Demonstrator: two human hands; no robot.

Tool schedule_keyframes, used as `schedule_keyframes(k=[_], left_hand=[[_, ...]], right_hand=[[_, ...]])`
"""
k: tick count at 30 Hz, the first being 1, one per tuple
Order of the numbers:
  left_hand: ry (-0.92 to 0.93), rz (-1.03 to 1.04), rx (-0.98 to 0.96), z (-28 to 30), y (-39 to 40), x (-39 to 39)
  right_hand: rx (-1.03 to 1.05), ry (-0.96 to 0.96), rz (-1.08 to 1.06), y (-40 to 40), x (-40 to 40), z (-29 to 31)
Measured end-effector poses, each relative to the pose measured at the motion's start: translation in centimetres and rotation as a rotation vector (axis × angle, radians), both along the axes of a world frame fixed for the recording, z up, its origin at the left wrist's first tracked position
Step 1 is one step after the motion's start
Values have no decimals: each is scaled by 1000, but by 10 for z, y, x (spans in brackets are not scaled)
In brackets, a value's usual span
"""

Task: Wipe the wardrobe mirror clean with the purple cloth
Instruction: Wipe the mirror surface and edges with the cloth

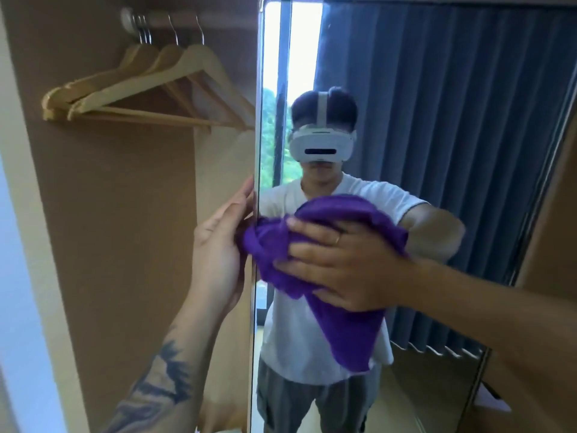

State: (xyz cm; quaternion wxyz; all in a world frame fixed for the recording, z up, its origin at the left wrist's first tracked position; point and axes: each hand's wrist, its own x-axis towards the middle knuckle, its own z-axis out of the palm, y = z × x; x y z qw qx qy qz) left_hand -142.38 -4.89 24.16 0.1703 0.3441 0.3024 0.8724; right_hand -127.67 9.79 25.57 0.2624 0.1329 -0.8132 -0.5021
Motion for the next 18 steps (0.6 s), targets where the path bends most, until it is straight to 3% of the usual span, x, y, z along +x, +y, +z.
schedule_keyframes(k=[4, 7, 9, 11, 13, 14, 16, 18], left_hand=[[-8, -6, -10, 2, 0, 5], [-44, -3, -8, 1, 2, 4], [-58, -10, -7, 0, 3, 3], [-76, -13, -18, -2, 2, 1], [-56, 10, -44, -1, -1, 2], [-54, 22, -49, -1, -1, 1], [-82, 9, -15, -1, 1, 1], [-90, 1, -12, -1, 3, -1]], right_hand=[[-113, 368, -68, 1, 1, 94], [-157, 514, -31, -8, -13, 86], [-153, 434, 16, -6, -21, 35], [-40, 98, 44, -2, -20, -21], [106, -247, 7, 3, -13, -34], [114, -278, 12, 6, -11, -21], [24, -107, 49, 7, -14, 25], [-62, 203, 29, 8, -9, 79]])
